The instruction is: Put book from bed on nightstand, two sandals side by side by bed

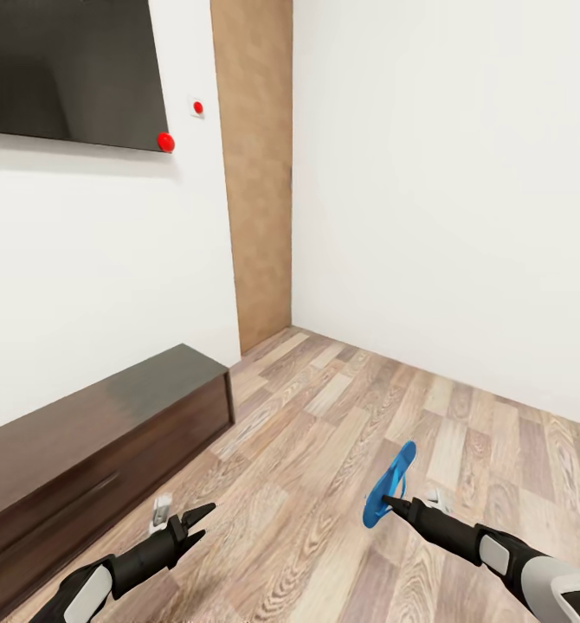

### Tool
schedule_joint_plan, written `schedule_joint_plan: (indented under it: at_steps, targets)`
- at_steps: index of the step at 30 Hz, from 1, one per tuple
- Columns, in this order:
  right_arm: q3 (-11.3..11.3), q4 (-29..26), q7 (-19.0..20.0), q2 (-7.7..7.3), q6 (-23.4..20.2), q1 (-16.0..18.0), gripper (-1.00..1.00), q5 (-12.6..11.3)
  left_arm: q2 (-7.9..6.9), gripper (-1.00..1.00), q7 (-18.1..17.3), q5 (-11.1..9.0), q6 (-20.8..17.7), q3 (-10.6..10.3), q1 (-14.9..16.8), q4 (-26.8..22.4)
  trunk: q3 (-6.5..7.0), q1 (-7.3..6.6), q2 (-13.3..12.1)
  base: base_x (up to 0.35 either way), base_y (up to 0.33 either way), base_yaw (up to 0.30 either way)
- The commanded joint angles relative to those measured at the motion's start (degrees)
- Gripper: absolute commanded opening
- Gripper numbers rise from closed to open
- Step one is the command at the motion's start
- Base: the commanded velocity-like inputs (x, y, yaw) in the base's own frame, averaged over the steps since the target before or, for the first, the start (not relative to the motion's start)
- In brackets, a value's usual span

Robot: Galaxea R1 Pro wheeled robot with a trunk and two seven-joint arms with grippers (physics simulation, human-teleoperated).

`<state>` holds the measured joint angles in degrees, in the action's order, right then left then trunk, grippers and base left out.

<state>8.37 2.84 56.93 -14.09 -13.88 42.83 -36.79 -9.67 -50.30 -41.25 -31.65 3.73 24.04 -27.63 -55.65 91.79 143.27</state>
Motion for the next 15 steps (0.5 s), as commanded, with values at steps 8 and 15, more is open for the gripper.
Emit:
schedule_joint_plan:
  at_steps: [8, 15]
  targets:
    - [0.2, 0.1, 0.3, 0.03, -0.4, 0.1, -1.00, -0.7, 0.01, 1.00, -0.1, -0.3, -0.4, 0.0, 0.0, 0.0, -0.28, -0.01, 0.0, -0.002, 0.000, 0.255]
    - [0.2, 0.1, 0.3, 0.03, -0.4, 0.1, -1.00, -0.7, 0.01, 1.00, -0.1, -0.3, -0.4, 0.0, 0.0, 0.0, -0.48, -0.01, 0.0, -0.056, 0.000, 0.254]
